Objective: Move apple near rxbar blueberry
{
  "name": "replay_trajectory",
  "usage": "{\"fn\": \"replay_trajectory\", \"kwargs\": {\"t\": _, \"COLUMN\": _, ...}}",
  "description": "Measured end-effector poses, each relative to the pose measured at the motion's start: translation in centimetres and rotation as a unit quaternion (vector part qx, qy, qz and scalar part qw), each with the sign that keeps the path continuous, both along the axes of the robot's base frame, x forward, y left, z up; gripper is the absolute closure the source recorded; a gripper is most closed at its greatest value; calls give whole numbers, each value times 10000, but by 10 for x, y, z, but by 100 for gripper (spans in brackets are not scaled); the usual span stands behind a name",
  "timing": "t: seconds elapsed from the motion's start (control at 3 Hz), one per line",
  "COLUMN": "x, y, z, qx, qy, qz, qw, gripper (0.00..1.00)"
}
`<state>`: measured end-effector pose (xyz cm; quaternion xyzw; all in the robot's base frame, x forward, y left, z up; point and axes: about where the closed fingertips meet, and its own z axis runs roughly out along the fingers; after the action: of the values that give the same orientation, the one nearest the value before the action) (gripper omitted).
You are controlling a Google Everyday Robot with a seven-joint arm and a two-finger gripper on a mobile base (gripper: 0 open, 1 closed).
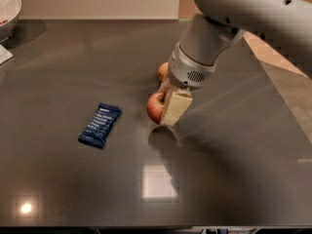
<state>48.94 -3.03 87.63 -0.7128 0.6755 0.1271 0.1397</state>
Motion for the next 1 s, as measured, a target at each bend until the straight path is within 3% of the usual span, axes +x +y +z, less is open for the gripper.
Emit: {"fn": "replay_trajectory", "kwargs": {"t": 1.0, "x": -9, "y": 57, "z": -13, "qx": 187, "qy": 28, "qz": 173, "qw": 9997, "gripper": 100}}
